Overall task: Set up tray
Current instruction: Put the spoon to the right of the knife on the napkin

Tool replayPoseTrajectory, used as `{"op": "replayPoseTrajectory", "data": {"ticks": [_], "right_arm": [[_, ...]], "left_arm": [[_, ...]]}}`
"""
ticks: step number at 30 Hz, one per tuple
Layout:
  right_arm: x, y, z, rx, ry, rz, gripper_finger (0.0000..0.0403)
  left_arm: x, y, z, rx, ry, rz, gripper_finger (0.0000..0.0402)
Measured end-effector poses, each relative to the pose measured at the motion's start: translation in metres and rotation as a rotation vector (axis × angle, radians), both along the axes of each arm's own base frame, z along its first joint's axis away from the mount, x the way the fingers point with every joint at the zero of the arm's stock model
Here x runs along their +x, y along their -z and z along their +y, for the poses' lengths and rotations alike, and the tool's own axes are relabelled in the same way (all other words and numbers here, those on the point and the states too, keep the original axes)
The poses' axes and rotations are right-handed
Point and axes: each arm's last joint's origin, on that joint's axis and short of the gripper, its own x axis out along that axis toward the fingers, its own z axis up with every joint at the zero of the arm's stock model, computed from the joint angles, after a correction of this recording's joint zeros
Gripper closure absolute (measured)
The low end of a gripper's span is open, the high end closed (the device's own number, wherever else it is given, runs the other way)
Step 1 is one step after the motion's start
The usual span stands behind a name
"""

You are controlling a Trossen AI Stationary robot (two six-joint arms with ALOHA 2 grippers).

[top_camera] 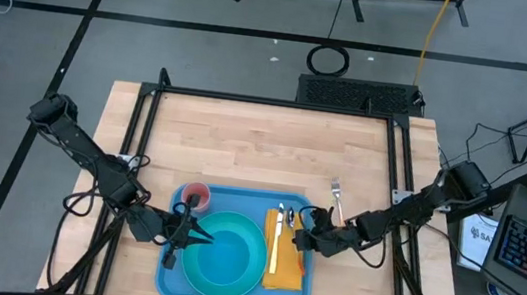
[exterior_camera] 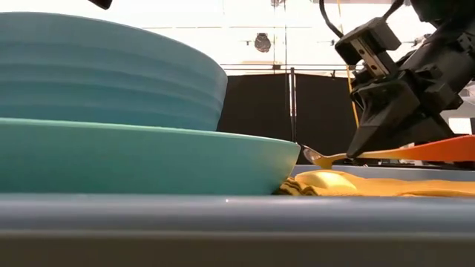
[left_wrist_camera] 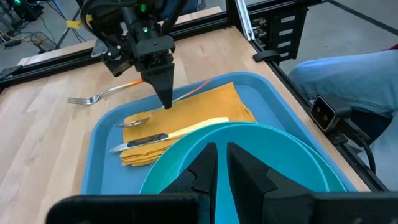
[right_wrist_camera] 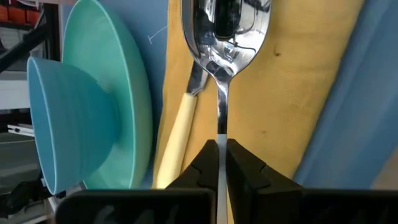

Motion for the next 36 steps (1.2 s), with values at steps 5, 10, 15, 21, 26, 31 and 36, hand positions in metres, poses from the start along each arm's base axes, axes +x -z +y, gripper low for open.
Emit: {"op": "replayPoseTrajectory", "data": {"ticks": [5,10,15,21,26,31,36], "right_arm": [[-0.0009,0.0007,-0.0004,-0.009,0.024,0.004,0.04],[-0.0017,0.0022,-0.0024,-0.021,0.034,0.023,0.0399],[0.0,0.0009,-0.0027,-0.015,0.03,0.007,0.0399],[0.0026,-0.002,-0.0014,-0.024,0.005,-0.034,0.0393],[0.0022,-0.0016,-0.0017,-0.034,0.003,-0.029,0.0369],[0.0016,-0.0006,-0.0028,-0.057,0.019,-0.025,0.0367],[0.0036,-0.003,-0.0017,-0.041,0.018,-0.056,0.0367]], "left_arm": [[0.0,0.0,0.0,0.0,0.0,0.0,0.036],[0.0,0.0,0.0,0.001,0.0,0.0,0.036],[0.0,0.0,0.0,0.001,0.0,0.0,0.036],[0.0,0.0,0.0,0.001,0.0,0.0,0.036],[0.0,0.0,0.0,0.001,0.0,0.0,0.036],[0.0,0.0,0.0,0.001,0.001,0.0,0.036],[0.0,0.0,0.0,0.001,0.001,0.0,0.036]]}}
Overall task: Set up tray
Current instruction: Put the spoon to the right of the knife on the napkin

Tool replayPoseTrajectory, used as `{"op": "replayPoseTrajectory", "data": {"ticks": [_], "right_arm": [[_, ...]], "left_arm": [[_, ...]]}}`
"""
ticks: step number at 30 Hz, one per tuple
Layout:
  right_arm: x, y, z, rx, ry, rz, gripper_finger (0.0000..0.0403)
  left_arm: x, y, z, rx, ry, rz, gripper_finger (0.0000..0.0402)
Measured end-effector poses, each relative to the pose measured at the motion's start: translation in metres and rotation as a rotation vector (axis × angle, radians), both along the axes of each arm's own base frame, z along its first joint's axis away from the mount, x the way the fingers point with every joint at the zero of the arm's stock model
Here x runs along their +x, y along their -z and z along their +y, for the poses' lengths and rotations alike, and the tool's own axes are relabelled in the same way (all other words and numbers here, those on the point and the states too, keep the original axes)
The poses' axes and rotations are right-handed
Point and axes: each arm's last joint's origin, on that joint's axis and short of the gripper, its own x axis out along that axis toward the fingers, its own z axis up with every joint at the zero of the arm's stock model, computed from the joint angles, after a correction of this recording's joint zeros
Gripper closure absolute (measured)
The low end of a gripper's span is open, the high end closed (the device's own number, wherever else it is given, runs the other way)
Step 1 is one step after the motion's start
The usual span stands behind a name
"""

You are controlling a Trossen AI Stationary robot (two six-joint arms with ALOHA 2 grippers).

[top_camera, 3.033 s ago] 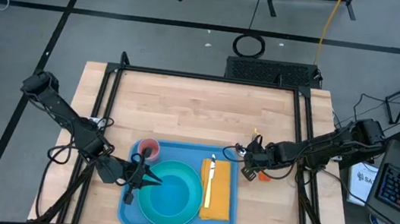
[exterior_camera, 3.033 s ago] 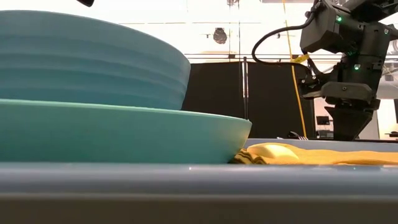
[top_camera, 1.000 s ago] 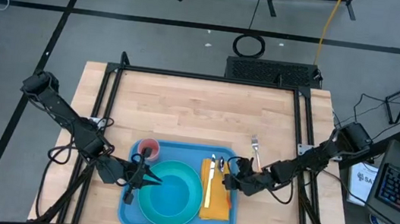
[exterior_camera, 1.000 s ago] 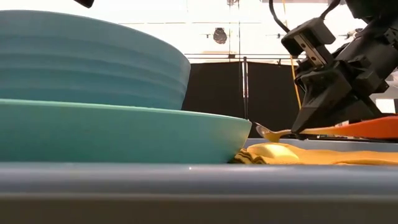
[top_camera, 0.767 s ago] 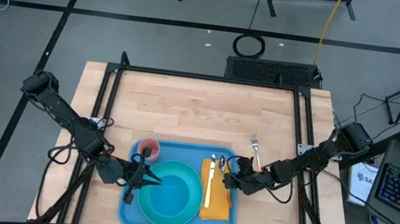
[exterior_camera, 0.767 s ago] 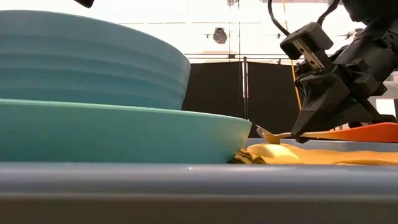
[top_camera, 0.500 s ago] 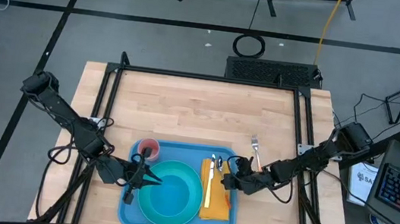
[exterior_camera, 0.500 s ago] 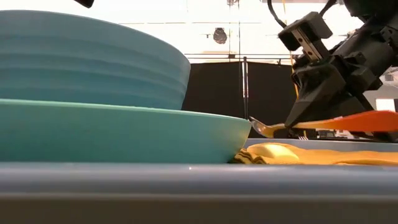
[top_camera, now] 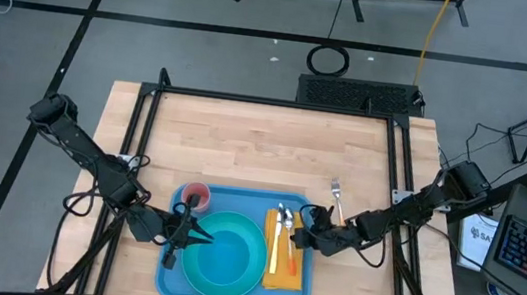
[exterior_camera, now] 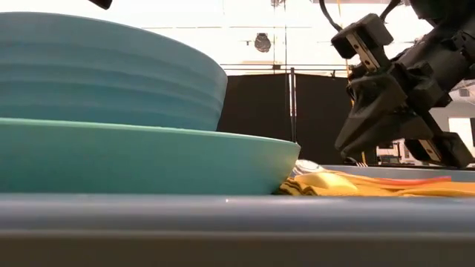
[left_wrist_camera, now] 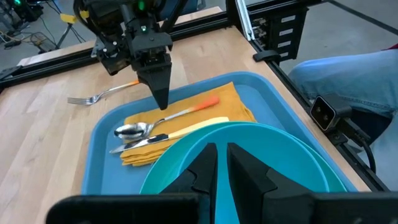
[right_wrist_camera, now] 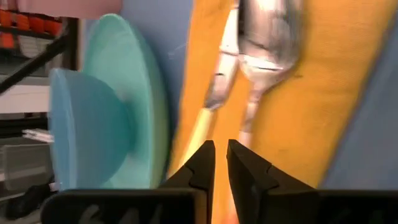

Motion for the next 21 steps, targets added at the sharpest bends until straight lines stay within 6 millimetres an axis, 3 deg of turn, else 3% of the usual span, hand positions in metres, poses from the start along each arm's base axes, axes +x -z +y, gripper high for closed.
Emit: {"op": "replayPoseTrajectory", "data": {"ticks": [11,21], "right_arm": [[-0.002,0.002,0.001,0.018,-0.057,0.045,0.0387],[0.002,0.01,0.004,0.029,-0.141,0.136,0.0402]], "left_arm": [[-0.002,0.013,0.002,-0.015,-0.001,-0.017,0.036],[-0.002,0.013,0.003,-0.012,-0.004,-0.019,0.036]]}}
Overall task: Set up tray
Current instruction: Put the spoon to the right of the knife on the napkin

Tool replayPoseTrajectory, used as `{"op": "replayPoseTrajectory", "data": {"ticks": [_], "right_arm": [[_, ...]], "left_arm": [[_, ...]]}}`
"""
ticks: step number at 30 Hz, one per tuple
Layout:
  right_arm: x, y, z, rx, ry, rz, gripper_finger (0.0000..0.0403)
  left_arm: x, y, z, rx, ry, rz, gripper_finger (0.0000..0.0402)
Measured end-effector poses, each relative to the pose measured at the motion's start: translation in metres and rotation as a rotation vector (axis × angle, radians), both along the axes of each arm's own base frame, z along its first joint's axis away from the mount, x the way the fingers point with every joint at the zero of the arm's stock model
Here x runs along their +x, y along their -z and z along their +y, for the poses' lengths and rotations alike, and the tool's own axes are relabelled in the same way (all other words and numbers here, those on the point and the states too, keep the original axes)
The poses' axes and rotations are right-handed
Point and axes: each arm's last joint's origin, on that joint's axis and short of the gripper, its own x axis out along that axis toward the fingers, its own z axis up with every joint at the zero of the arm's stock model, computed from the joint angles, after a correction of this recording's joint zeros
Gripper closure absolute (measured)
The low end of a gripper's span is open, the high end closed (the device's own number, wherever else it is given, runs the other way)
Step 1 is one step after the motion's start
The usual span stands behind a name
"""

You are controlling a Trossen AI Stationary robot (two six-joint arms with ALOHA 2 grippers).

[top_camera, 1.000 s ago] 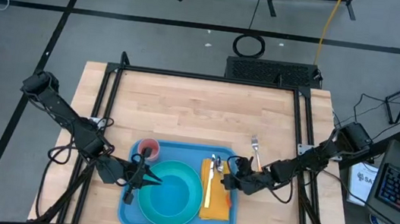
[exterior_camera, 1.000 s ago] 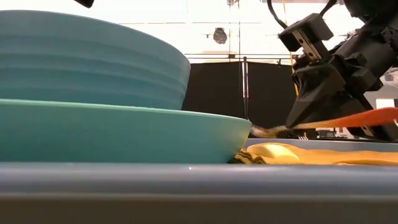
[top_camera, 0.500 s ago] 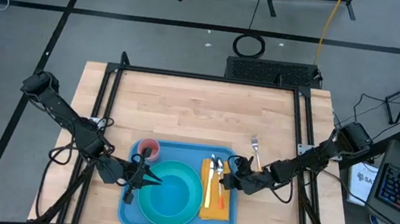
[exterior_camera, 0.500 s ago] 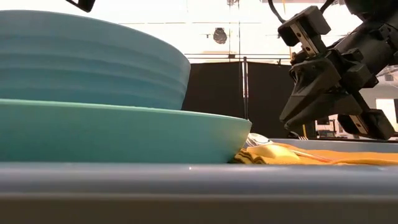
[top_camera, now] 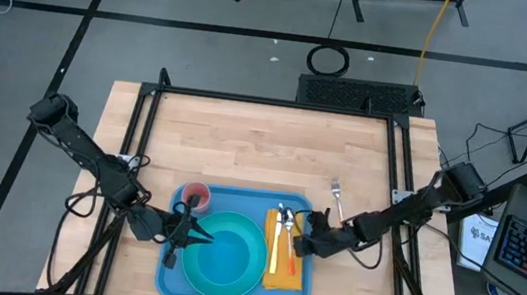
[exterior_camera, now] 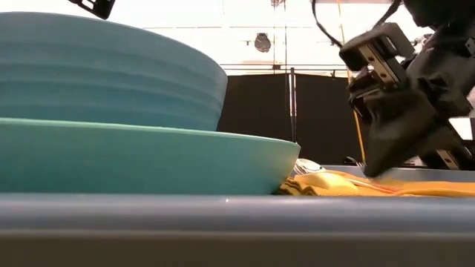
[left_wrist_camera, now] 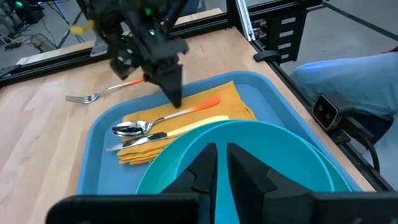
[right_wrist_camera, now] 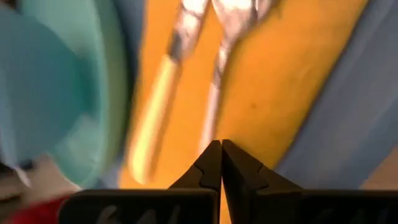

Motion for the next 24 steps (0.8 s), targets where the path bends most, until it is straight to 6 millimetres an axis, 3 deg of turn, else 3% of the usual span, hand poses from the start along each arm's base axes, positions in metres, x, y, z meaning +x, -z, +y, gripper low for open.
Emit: {"op": "replayPoseTrajectory", "data": {"ticks": [7,24], "right_arm": [[0.025,-0.001,0.008,-0.096,-0.151,0.079,0.0403],[0.031,-0.006,0.005,-0.12,-0.155,0.087,0.0403]], "left_arm": [[0.001,-0.001,0.001,-0.005,-0.004,-0.005,0.036],[0.001,-0.001,0.001,-0.006,-0.004,-0.004,0.036]]}}
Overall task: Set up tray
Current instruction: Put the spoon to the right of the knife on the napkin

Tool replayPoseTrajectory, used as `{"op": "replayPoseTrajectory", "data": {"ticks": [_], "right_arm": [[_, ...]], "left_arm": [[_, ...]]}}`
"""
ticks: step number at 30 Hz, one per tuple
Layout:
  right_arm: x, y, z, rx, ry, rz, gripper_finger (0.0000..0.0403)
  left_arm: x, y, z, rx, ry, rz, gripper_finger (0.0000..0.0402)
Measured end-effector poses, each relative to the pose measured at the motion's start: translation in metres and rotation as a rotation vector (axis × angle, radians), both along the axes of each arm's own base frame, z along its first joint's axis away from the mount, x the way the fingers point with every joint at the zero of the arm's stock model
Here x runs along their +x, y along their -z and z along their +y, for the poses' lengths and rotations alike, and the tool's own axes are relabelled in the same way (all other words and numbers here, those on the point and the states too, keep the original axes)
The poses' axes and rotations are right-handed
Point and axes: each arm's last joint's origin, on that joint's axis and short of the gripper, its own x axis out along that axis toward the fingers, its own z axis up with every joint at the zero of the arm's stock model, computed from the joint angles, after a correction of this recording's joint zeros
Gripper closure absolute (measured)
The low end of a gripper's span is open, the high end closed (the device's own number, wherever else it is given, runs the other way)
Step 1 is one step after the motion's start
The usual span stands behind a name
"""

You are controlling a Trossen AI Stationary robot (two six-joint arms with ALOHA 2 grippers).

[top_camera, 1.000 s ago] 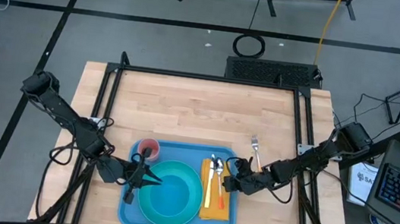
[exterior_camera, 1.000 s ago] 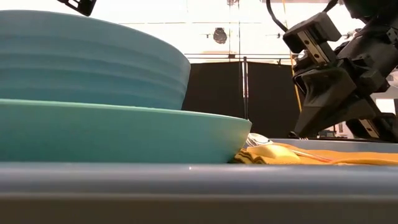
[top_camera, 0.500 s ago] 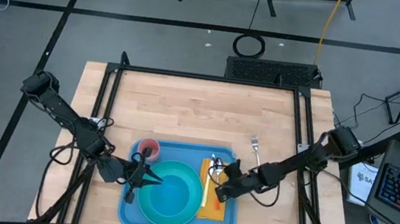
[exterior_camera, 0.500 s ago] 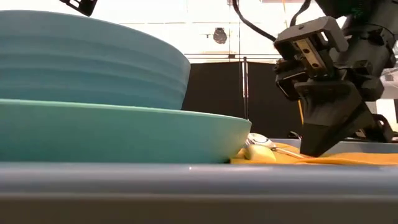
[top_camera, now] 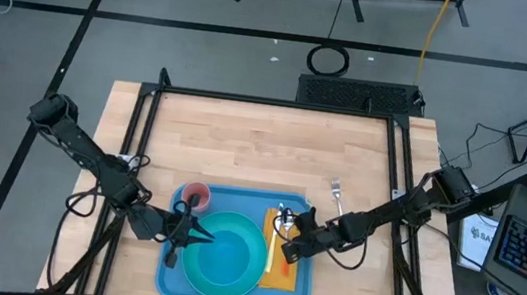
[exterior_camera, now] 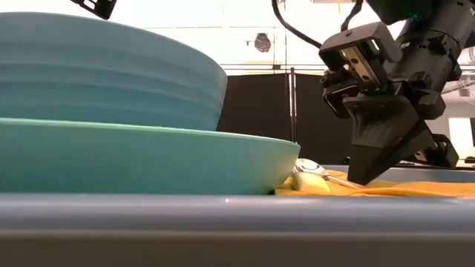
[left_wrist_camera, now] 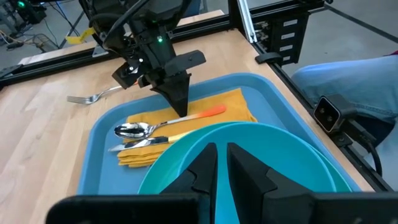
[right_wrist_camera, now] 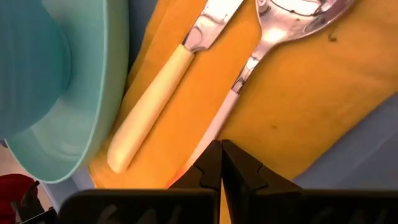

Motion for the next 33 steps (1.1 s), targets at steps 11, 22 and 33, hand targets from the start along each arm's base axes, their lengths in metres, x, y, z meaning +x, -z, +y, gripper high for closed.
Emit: {"op": "replayPoseTrajectory", "data": {"ticks": [11,22,33], "right_arm": [[0.0038,-0.0031,0.001,-0.003,-0.024,-0.054,0.0403],[-0.0006,0.0006,-0.0016,-0.036,0.005,0.001,0.0403],[0.0022,-0.0017,-0.0001,-0.012,0.008,-0.034,0.0403]], "left_arm": [[0.0,0.0,0.0,0.0,0.0,0.0,0.036],[-0.0001,0.0002,0.0,0.001,0.0,0.002,0.036],[-0.0001,0.0001,0.0,0.002,0.001,0.001,0.036]]}}
